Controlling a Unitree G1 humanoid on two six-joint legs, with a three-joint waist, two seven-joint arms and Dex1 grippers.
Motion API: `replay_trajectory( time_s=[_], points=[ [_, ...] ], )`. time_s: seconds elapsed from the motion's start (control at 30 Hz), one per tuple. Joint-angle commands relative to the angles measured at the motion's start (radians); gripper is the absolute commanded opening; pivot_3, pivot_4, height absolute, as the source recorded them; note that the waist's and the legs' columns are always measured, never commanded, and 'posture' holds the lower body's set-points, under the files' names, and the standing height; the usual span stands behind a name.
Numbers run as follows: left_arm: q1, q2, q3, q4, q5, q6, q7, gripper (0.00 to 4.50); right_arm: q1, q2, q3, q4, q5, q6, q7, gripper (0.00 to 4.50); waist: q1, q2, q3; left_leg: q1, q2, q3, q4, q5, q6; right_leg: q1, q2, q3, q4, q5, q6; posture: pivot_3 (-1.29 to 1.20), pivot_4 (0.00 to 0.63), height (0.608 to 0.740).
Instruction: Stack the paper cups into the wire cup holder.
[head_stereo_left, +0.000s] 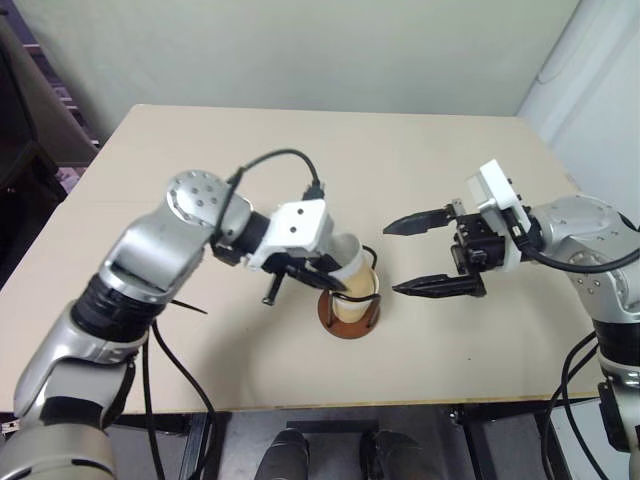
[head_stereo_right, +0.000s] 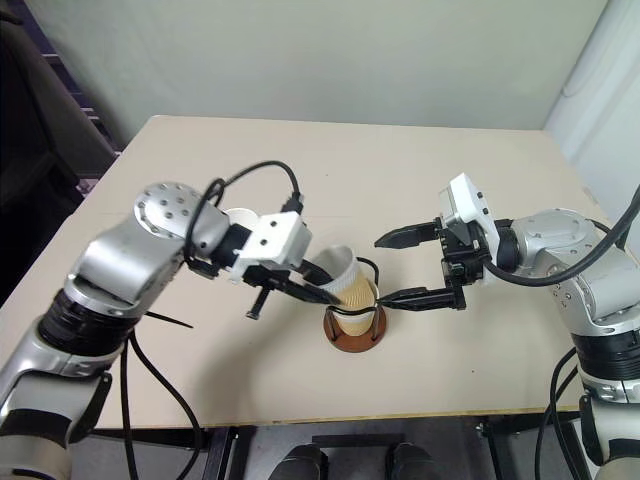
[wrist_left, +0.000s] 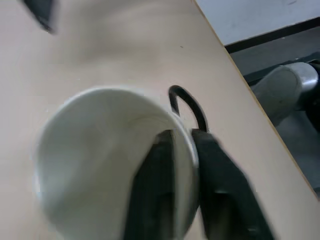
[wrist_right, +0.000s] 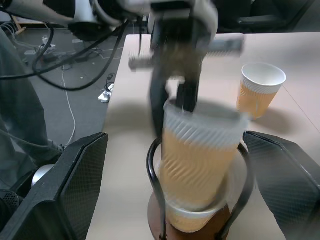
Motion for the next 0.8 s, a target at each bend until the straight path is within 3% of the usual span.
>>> replay_trajectory(
  time_s=[0.03, 0.2, 0.33, 0.5, 0.6, 0.8],
  points=[
    [0.001, -0.009, 0.010, -0.036, 0.018, 0.004, 0.016, 2.13, -0.005, -0.013, -0.031, -0.018, 0.009, -0.010, -0.001, 4.50, 0.000, 0.000, 0.000, 0.000, 0.000, 0.000, 0.000, 0.000, 0.000, 0.000, 0.000, 0.000, 0.000, 0.000, 0.000, 0.00, 0.150, 0.740],
    [-0.002, -0.029, 0.028, -0.039, 0.033, 0.010, 0.063, 3.88, -0.011, -0.012, -0.028, -0.004, 0.004, -0.021, 0.009, 4.50, 0.000, 0.000, 0.000, 0.000, 0.000, 0.001, 0.000, 0.000, 0.001, 0.000, 0.000, 0.000, 0.000, 0.000, 0.000, 0.00, 0.150, 0.740],
    [-0.021, -0.034, 0.132, 0.022, 0.016, 0.051, 0.153, 3.88, -0.021, -0.010, -0.027, 0.003, 0.014, -0.029, 0.033, 4.50, 0.000, 0.000, 0.000, 0.000, 0.000, 0.001, 0.000, 0.001, 0.001, 0.000, 0.000, 0.000, 0.000, 0.001, 0.001, 0.00, 0.150, 0.740],
    [0.017, 0.071, 0.272, 0.237, 0.112, -0.066, 0.264, 3.88, -0.037, -0.001, -0.004, 0.012, 0.000, -0.037, 0.053, 4.50, -0.009, 0.001, 0.000, 0.002, 0.000, 0.002, -0.001, 0.001, 0.001, 0.000, 0.000, 0.001, 0.001, 0.001, 0.001, 0.00, 0.150, 0.740],
    [-0.013, 0.040, 0.343, 0.360, 0.117, -0.086, 0.361, 3.88, -0.045, 0.013, 0.011, 0.027, -0.017, -0.047, 0.052, 4.50, -0.008, 0.001, 0.000, 0.002, 0.000, 0.001, -0.001, 0.002, 0.001, 0.000, 0.000, 0.002, 0.000, 0.001, 0.001, 0.00, 0.150, 0.740],
    [0.083, 0.167, 0.238, 0.513, 0.308, -0.256, 0.306, 3.88, -0.051, 0.027, 0.021, 0.028, -0.026, -0.051, 0.051, 4.50, -0.004, 0.001, 0.000, 0.001, -0.002, 0.001, -0.002, 0.002, 0.002, -0.002, 0.000, 0.004, -0.001, 0.001, 0.001, 0.00, 0.150, 0.740]
  ],
)
